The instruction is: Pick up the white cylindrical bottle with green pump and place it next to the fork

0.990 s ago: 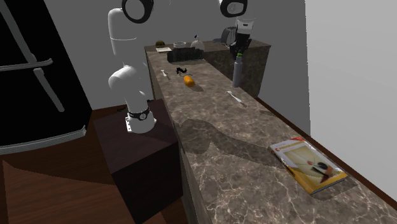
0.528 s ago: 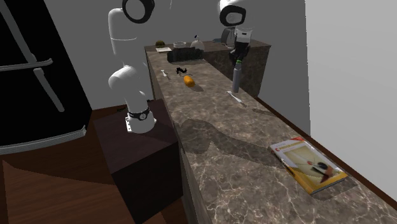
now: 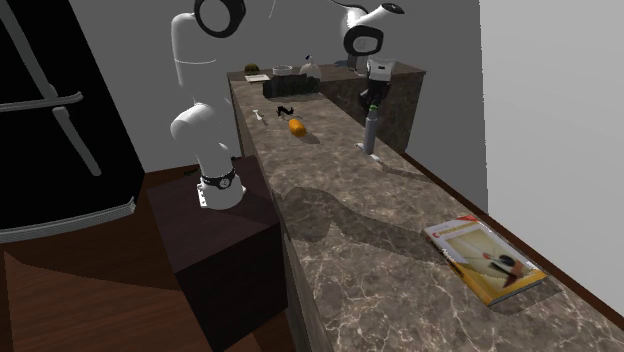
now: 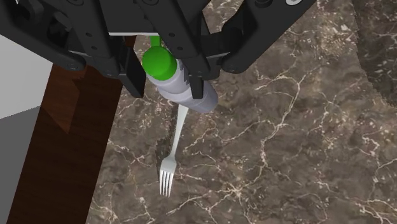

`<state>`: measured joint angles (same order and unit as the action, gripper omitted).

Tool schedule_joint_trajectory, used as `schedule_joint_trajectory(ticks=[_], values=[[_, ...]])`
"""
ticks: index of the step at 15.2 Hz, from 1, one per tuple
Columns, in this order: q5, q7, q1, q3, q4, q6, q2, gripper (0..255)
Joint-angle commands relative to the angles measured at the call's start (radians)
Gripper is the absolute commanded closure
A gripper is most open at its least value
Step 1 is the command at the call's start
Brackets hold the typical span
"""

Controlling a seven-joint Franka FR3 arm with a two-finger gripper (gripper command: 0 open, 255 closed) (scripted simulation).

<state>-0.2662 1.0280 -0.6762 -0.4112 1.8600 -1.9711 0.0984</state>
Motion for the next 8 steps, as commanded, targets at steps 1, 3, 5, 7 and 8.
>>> schedule_joint_trajectory(ticks=[1,3,5,7,8], values=[[0.0,-0.007,0.0,0.0,0.019,-0.025,0.006,255],[0.0,-0.012,-0.001,0.0,0.038,-0.05,0.014,255],[0.0,-0.016,-0.002,0.0,0.055,-0.075,0.022,255],[0.001,-0.021,-0.004,-0.001,0.072,-0.1,0.031,255],[0.001,-0.023,-0.004,-0.001,0.08,-0.112,0.036,255]])
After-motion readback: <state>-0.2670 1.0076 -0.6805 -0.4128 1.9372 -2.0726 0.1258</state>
